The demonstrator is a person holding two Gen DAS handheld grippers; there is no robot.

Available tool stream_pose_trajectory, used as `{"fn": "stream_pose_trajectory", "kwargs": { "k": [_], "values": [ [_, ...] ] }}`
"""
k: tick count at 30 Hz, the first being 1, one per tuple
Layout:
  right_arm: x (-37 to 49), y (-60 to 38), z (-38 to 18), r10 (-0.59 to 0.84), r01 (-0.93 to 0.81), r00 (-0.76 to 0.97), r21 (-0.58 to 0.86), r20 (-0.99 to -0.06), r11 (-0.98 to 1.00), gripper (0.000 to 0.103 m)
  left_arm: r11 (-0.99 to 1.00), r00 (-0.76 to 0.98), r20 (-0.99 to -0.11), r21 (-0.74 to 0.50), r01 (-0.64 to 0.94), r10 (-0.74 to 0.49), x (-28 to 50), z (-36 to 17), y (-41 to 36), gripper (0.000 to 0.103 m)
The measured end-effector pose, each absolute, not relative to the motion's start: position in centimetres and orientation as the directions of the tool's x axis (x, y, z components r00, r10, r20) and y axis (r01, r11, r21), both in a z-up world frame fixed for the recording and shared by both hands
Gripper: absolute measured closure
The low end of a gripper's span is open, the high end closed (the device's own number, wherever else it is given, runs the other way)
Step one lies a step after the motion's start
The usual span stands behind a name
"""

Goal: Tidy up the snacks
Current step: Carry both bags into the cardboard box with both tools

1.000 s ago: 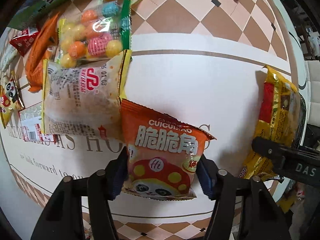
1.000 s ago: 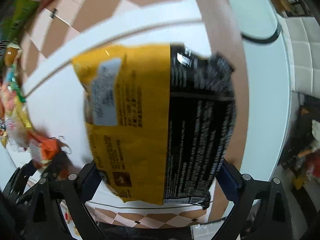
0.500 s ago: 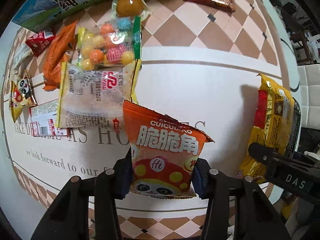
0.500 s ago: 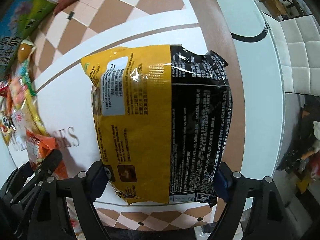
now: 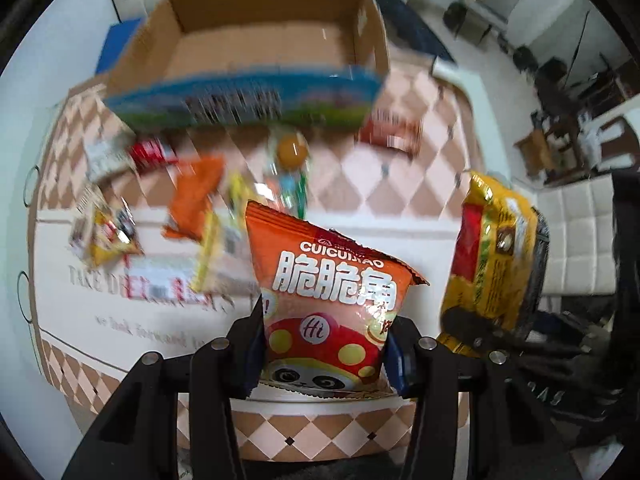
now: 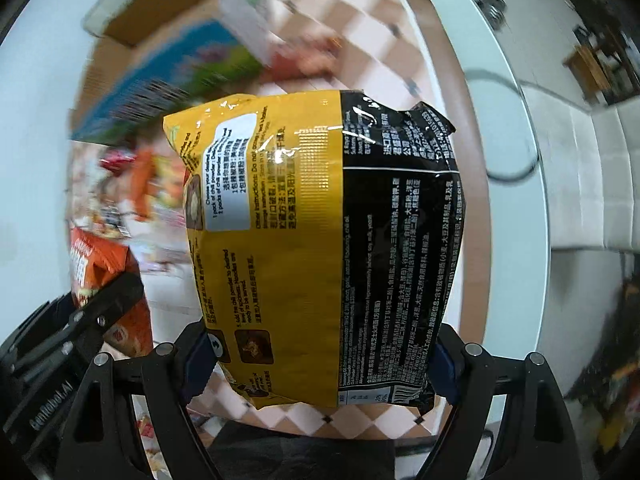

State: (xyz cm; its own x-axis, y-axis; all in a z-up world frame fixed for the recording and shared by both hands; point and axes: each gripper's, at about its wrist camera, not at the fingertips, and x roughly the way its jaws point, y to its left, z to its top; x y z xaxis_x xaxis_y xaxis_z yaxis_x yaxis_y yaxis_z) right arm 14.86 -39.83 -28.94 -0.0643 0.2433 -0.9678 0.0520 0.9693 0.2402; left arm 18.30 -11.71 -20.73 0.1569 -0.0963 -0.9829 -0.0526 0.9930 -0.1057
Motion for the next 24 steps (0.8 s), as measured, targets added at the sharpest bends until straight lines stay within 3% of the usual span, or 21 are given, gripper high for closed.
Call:
{"fn": "stream_pose_trajectory", "kwargs": {
  "k": [11,18,24],
  "values": [
    [23.3,-34.5,-18.4,0.316,-0.023,0.029,0.315,-0.948,0.949,0.015,0.978,0.229,-0.969,-0.134,-0.160,-0.096,29.3,-16.3,-5.6,0.057],
    [31.0,-29.5,-18.3,0.299,0.010,0.033,0.299,-0.954,0.954,0.015,0.971,0.188,-0.972,-0.170,-0.167,-0.137,39.2,-17.5,-1.8,0.057],
    [39.8,-24.8,-21.0,0.242,0.023,0.013,0.242,-0.970,0.970,0.015,0.971,0.115,-0.983,-0.164,-0.175,-0.145,46.9,-22.1,1.2,0.057]
  ]
}}
